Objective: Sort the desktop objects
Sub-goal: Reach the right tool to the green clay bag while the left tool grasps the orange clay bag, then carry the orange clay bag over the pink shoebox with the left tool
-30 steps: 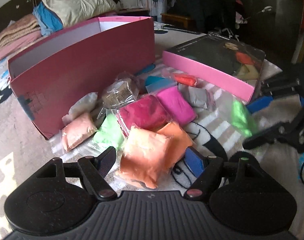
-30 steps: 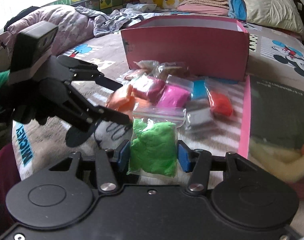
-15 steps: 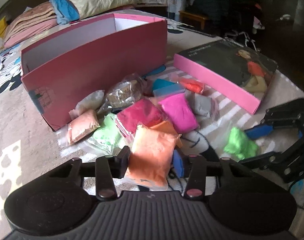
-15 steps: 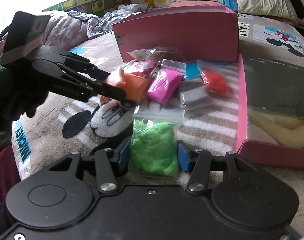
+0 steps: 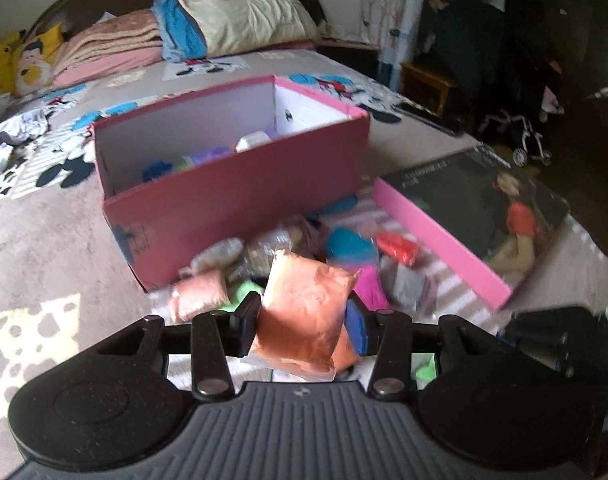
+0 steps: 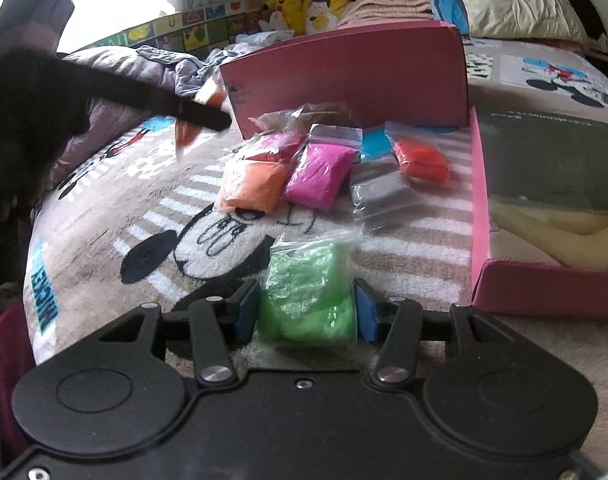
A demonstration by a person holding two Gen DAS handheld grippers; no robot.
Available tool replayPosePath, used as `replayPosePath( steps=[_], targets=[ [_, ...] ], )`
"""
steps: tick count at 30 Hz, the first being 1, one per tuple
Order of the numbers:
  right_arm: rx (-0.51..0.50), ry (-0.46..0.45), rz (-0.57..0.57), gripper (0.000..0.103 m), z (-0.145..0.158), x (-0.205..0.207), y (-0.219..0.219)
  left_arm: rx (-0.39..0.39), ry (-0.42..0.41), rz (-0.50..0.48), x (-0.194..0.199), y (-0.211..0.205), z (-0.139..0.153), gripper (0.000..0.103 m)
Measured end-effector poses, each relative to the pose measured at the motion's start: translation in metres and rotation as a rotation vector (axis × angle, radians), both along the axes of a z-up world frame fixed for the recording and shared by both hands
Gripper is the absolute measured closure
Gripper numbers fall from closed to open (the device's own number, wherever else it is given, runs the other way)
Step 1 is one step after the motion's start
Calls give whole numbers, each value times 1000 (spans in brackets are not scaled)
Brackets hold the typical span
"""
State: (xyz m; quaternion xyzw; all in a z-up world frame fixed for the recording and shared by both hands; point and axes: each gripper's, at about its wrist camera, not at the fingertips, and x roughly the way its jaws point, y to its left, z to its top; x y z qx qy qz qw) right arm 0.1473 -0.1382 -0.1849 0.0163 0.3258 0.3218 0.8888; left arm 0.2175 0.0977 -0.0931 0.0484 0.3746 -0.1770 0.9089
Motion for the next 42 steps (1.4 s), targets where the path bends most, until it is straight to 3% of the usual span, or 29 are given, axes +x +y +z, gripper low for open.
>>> replayPosePath(
  steps=[14, 25, 42],
  targets=[
    [74, -95, 31, 54, -17, -8, -12, -3, -105, 66, 30, -11, 44, 60],
    [149, -72, 35, 54, -21, -4, -21, -4, -154, 174, 67, -10, 60, 60],
    [163, -72, 37, 54, -23, -4, -21, -45, -171, 339, 137, 11, 73, 60]
  ],
)
